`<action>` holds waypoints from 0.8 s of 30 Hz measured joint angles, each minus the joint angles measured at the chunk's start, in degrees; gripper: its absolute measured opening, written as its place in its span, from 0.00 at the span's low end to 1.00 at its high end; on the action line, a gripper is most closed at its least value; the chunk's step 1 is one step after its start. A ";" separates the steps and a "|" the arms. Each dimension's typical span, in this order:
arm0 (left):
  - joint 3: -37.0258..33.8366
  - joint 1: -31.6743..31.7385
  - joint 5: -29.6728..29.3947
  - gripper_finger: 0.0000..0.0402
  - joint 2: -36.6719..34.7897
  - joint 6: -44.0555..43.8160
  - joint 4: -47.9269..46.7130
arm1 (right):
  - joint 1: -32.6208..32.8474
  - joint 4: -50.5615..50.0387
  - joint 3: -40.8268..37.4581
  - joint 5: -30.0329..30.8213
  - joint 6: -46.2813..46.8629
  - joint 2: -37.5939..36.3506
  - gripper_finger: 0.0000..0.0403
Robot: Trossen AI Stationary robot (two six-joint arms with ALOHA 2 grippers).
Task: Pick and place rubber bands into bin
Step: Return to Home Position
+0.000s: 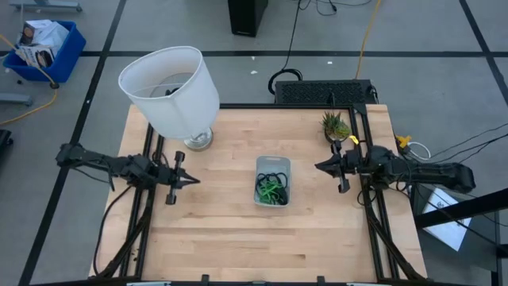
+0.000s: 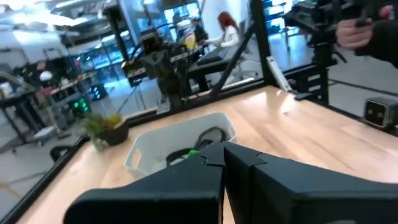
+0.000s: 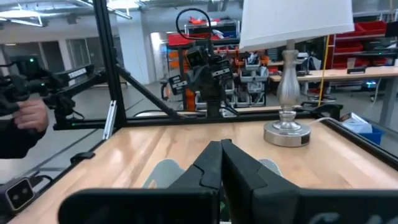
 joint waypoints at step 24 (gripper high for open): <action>-0.87 6.81 6.00 0.00 -2.82 -7.80 -4.38 | -2.09 0.91 -2.42 0.04 1.93 0.41 0.00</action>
